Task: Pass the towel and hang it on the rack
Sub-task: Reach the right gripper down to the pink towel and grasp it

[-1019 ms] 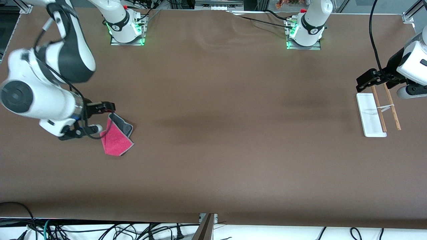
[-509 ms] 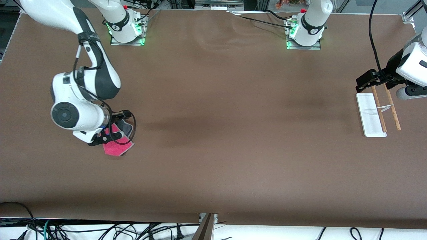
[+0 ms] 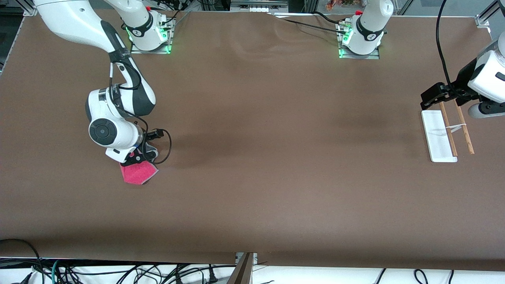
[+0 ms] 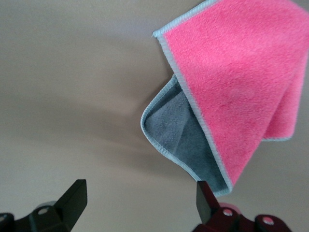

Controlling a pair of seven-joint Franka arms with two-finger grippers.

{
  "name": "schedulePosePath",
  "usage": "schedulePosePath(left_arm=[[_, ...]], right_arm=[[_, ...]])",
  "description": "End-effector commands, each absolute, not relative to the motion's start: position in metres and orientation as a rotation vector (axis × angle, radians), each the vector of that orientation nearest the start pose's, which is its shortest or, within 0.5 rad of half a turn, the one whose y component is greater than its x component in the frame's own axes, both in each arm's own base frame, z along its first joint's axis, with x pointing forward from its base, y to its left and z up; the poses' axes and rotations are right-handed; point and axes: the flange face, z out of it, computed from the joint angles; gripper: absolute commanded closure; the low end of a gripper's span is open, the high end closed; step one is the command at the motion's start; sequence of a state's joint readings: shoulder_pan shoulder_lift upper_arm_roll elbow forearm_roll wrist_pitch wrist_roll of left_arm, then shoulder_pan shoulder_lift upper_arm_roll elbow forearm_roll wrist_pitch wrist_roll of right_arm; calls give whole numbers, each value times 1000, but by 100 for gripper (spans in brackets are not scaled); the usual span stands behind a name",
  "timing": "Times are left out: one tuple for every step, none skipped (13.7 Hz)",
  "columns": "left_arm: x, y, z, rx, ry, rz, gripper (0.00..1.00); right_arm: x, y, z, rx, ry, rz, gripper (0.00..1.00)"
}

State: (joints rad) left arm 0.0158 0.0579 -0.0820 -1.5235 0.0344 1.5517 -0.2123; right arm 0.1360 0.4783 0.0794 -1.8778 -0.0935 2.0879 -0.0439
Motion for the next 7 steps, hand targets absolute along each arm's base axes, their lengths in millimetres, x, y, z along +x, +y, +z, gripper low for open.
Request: schedulePosePath(left_arm=[[573, -32, 616, -3122, -211, 31, 0], [573, -32, 616, -3122, -211, 31, 0], [573, -31, 616, -3121, -214, 31, 0], [573, -31, 616, -3121, -214, 31, 0], [573, -32, 616, -3122, -212, 31, 0], [573, -32, 616, -3122, -211, 31, 0], [573, -31, 616, -3121, -214, 31, 0]], right_arm=[[582, 121, 233, -3147, -527, 372, 0], [584, 122, 231, -3142, -547, 343, 0], [584, 122, 225, -3135, -571, 321, 0], [584, 120, 221, -3129, -593, 286, 0], [581, 117, 213, -3118, -627, 262, 0], [577, 112, 206, -3110, -651, 241, 0], [574, 108, 202, -3106, -658, 227, 0]])
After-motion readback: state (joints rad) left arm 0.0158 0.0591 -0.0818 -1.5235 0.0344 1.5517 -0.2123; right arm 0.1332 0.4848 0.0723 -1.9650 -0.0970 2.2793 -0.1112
